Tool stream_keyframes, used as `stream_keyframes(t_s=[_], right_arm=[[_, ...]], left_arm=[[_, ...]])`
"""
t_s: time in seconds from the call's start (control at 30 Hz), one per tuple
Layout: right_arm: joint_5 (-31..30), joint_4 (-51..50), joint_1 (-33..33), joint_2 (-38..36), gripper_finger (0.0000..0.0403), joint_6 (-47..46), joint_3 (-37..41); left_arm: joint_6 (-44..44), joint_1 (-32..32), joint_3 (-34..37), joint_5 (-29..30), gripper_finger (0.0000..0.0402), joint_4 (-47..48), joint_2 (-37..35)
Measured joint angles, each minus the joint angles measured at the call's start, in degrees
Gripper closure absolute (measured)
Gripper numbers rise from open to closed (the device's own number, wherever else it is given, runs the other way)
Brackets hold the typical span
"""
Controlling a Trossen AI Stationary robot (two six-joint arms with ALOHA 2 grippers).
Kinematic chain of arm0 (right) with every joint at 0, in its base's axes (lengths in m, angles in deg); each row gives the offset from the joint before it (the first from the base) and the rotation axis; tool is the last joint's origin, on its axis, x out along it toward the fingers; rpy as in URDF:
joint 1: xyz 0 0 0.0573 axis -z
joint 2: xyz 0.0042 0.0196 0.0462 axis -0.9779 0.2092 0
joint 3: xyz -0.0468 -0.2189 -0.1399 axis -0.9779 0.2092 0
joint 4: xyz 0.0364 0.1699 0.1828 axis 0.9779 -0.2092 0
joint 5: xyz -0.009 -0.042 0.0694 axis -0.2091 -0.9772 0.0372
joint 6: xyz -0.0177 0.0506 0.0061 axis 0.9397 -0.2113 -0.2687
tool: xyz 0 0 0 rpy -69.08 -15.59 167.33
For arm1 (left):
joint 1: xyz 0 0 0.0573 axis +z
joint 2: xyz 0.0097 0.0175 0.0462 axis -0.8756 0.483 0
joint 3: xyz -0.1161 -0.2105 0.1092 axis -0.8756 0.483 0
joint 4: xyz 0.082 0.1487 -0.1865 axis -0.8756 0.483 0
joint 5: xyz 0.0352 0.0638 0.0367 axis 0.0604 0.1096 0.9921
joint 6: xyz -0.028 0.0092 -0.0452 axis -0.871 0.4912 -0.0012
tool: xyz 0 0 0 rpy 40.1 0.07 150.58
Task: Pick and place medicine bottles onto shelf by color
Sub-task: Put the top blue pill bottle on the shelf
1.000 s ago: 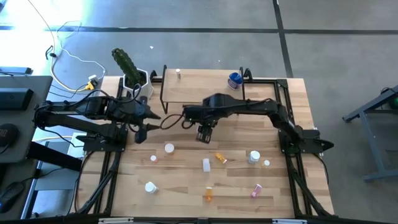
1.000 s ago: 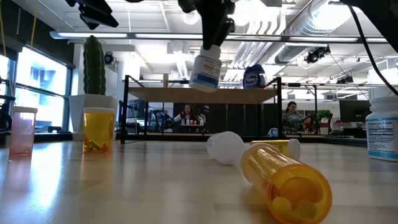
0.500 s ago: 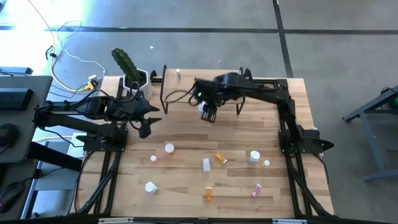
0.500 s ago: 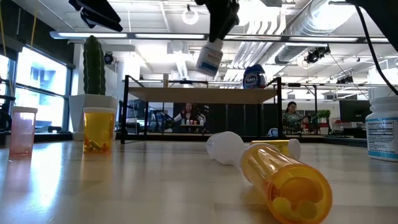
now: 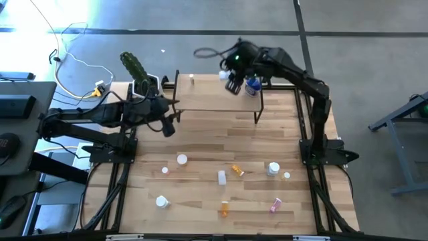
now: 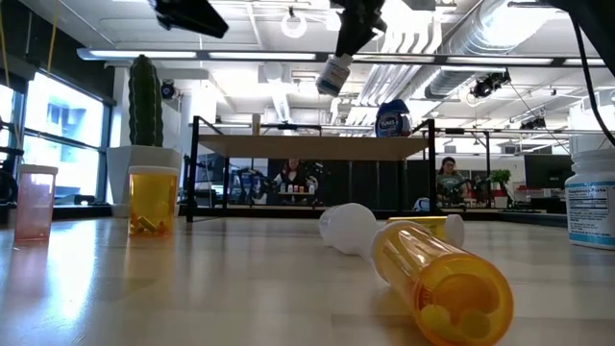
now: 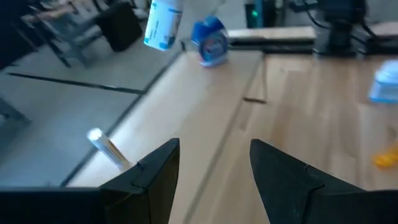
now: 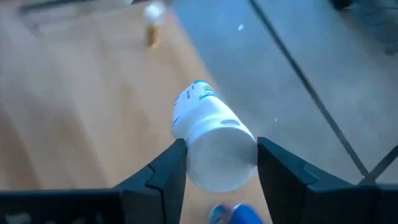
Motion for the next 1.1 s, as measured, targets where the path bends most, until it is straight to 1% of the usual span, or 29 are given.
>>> stream_keyframes(t_s=[0.17,0.4,0.47,0.7,0.9,1.1], right_arm=[[1.48,2.87,4.82,-0.07,0.0249,-0.8,0.0],[13.44,4.64,9.77,0.06,0.0249,-5.29,0.02],[15.0,4.8,10.18,0.06,0.0249,-5.6,0.47],[15.91,2.35,9.79,1.27,0.0249,-5.27,0.96],[15.93,-1.36,9.81,2.72,0.0249,-5.54,0.96],[15.49,-3.52,9.81,5.25,0.0249,-5.25,0.98]], left_arm=[[0.57,4.45,0.0,-0.03,0.0218,-5.25,1.73],[0.13,10.59,0.0,-0.99,0.0218,-8.88,2.2],[0.13,11.73,0.0,-1.09,0.0218,-9.4,2.2],[0.11,14.48,0.0,-1.28,0.0218,-9.41,2.2],[0.08,15.55,0.0,-3.92,0.0218,-9.31,2.2],[0.15,16.07,0.0,-3.95,0.0218,-8.84,2.2]])
